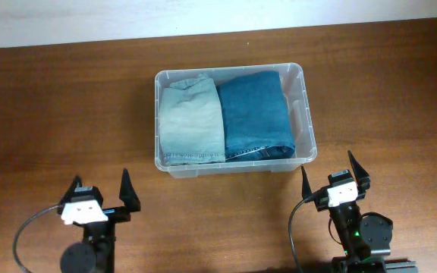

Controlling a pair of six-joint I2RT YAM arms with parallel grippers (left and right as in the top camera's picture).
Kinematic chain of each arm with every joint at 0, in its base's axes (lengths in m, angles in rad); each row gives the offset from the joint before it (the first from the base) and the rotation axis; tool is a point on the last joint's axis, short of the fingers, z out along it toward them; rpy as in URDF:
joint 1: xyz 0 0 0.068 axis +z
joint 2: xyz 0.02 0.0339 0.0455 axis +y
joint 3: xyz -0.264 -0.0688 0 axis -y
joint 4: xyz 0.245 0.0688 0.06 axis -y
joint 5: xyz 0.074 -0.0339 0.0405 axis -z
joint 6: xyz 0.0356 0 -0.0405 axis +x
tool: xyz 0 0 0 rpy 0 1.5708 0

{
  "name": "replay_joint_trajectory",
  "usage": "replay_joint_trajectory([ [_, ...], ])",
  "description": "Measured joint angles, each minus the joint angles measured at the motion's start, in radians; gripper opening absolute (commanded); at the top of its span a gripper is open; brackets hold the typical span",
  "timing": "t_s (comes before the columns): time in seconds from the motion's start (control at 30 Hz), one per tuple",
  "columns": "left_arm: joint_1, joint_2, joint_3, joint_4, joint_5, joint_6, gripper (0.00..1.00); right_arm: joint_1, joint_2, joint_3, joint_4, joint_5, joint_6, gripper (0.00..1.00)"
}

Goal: Pack container

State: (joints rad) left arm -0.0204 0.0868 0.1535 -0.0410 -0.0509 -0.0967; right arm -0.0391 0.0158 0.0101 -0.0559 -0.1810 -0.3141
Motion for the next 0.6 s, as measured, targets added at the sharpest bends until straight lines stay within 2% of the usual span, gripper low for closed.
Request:
replay_joint_trajectory([
  [0.13,0.0,-0.061,-0.11,0.167,0.004,0.028,0.99,0.0,0.0,0.0,0.0,0.0,0.001,0.98],
  [0.23,-0.001,-0.07,-0.137,0.179,0.013,0.075,0.99,0.0,0.0,0.0,0.0,0.0,0.0,0.98],
  [0.33,-0.006,-0.072,-0.138,0.154,0.018,0.113,0.99,0.0,0.0,0.0,0.0,0.0,0.0,0.98],
  [0.53,-0.006,-0.073,-0.14,-0.026,0.048,0.143,0.99,0.0,0.0,0.0,0.0,0.0,0.0,0.98],
  [0.6,-0.006,-0.071,-0.142,-0.035,0.051,0.146,0.99,0.0,0.0,0.0,0.0,0.0,0.0,0.98],
])
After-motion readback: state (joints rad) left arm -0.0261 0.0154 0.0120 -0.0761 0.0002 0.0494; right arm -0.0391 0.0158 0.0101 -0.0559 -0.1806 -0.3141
